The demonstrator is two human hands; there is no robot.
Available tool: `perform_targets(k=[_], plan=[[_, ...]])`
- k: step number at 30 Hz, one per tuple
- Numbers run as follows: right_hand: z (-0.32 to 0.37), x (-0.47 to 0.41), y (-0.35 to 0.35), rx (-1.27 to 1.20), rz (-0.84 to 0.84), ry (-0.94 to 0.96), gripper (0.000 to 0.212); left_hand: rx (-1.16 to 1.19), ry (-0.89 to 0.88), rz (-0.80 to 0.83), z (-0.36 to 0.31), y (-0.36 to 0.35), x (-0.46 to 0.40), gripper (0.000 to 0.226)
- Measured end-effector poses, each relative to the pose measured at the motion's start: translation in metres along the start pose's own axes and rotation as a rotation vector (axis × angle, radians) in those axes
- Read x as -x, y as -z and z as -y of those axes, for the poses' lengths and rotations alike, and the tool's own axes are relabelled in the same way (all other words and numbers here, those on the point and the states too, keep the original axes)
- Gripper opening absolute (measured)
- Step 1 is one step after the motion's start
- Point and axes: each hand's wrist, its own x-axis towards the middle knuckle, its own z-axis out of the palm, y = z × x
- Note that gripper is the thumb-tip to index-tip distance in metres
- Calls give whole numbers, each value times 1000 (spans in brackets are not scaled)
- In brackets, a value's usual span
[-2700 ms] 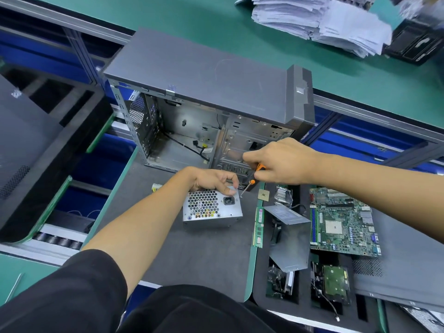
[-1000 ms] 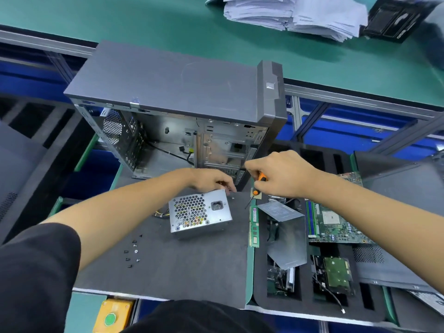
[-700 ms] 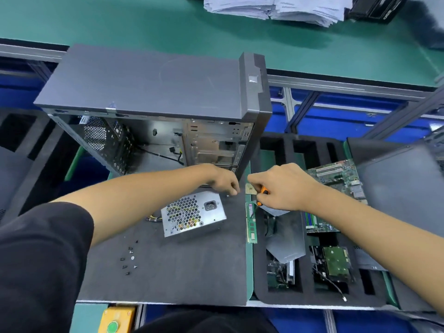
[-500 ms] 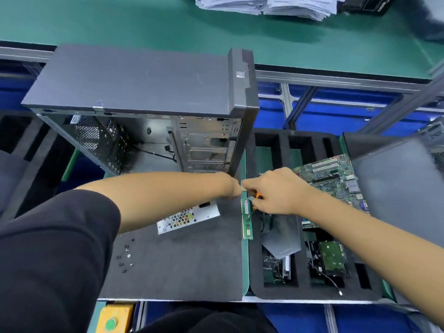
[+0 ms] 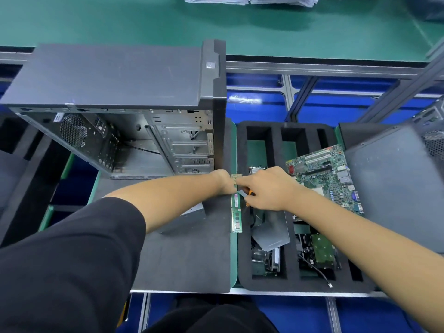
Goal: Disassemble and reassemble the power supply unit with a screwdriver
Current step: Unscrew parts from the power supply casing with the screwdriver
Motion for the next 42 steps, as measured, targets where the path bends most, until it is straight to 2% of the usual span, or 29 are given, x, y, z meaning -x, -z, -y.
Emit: perform_targets(k=[1,5,8,12,15,22,25,27,31,34,37,40,42], plan=[[-2,1,2,-11,-2,-10,9,171,62,-98,4,3,3,29],[-11,0,26,-118,-85,-29,11,458,139,-87,18,30,32,11],[-12,-3,50,-218,-167,-60,14,549,-10,-252,47,46,89,13],[-4,-11,72,-299,-228,-40,9,862,-1,-500,67,21,156,16],[10,-19,76,-364,-214,-26,6,1107,43,-581,66,-15,192,16],[43,-43,64,-572,-208,-10,13,1224,285,-824,55,-92,230,18],[52,-53,53,-829,-207,0,7,1239,365,-917,56,-124,244,19],[59,-59,47,-1014,-237,14,15,1252,434,-958,59,-143,255,19],[84,-72,39,-1204,-284,32,13,1254,515,-938,68,-174,269,22],[104,-83,32,-1211,-318,65,15,1202,613,-826,75,-201,268,23],[119,-91,27,-1225,-316,85,27,1169,669,-714,79,-227,262,14],[129,-98,21,-1205,-300,72,40,1168,717,-680,86,-247,259,8],[133,-102,16,-1195,-303,51,36,1182,761,-682,92,-257,258,11]])
